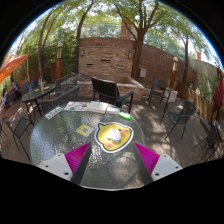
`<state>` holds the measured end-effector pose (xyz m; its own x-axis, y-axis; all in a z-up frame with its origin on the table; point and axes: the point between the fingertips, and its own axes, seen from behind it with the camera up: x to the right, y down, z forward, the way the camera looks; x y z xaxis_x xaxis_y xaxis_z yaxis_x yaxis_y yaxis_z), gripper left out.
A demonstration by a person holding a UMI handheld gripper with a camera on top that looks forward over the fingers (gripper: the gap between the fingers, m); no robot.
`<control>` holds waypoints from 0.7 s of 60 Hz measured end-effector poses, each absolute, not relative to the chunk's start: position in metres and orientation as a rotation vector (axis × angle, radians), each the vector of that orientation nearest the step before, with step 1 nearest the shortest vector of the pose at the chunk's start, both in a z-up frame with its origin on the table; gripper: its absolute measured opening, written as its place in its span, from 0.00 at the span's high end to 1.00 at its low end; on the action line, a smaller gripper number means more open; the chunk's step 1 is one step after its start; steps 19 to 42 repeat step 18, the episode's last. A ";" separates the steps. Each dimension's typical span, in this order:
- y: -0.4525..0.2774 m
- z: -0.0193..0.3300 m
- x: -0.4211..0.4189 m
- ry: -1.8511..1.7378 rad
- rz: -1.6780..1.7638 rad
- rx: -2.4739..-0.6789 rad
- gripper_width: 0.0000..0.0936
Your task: Arrange mouse
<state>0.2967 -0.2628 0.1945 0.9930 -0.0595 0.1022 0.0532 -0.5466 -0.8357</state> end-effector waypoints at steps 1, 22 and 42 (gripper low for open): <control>-0.267 0.195 0.296 0.004 -0.146 -2.143 0.09; -0.298 0.199 0.293 0.031 -0.146 -2.135 0.09; -0.298 0.199 0.293 0.031 -0.146 -2.135 0.09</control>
